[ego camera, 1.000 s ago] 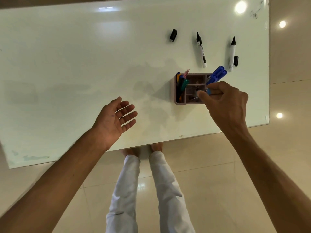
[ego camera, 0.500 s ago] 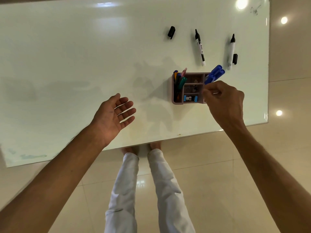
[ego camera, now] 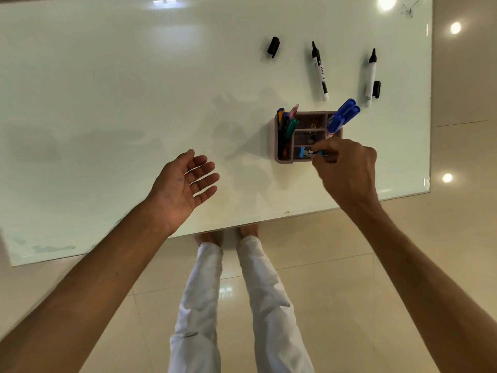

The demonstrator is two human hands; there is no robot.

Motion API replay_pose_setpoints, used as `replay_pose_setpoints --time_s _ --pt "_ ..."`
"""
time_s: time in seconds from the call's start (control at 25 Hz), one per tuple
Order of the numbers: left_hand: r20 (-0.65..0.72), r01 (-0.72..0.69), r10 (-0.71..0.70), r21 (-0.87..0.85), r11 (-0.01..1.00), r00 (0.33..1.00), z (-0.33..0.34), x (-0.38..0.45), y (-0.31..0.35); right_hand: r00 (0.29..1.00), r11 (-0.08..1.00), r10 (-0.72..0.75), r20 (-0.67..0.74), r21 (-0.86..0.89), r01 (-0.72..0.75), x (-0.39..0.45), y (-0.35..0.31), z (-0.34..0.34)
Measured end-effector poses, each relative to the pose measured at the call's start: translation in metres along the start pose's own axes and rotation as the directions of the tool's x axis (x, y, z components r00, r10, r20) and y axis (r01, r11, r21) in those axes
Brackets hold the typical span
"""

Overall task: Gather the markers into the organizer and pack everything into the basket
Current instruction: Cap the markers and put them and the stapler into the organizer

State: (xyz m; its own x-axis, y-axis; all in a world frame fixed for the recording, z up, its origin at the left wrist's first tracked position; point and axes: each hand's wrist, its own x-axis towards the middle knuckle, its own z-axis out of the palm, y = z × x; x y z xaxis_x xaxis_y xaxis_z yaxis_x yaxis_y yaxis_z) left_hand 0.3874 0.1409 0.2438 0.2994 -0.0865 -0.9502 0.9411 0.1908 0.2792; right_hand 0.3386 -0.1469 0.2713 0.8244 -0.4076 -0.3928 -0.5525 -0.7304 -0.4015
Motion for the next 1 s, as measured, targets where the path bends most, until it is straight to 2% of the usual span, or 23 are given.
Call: replay_pose_setpoints --time_s 0.12,0.24,0.64,0.88,0.96,1.0 --pt "-0.005 -0.007 0.007 -0.004 1.000 1.000 -0.004 -0.001 0.002 0.998 0.990 0.042 -0.040 0.134 -0.036 -0.004 0.000 -0.030" --pt "-0.005 -0.005 0.005 -0.014 1.000 1.000 -0.006 -0.001 0.004 0.997 0.993 0.000 -0.073 0.118 0.009 -0.004 0.004 -0.050" --pt "-0.008 -0.011 0.011 -0.033 0.999 1.000 -0.011 0.000 0.001 0.981 0.948 0.141 -0.133 0.303 -0.096 0.008 0.003 -0.032" --pt "-0.012 0.010 -0.011 -0.049 0.999 1.000 -0.013 -0.004 0.005 0.940 0.956 0.011 -0.342 0.280 0.091 0.029 -0.029 -0.047" --pt "-0.015 0.009 -0.010 -0.058 0.998 1.000 -0.014 -0.004 0.009 0.935 0.959 -0.043 -0.352 0.248 0.137 0.056 -0.041 -0.049" --pt "-0.017 0.009 -0.010 -0.061 0.998 1.000 -0.015 -0.004 0.011 0.948 0.962 -0.051 -0.314 0.240 0.132 0.075 -0.045 -0.047"
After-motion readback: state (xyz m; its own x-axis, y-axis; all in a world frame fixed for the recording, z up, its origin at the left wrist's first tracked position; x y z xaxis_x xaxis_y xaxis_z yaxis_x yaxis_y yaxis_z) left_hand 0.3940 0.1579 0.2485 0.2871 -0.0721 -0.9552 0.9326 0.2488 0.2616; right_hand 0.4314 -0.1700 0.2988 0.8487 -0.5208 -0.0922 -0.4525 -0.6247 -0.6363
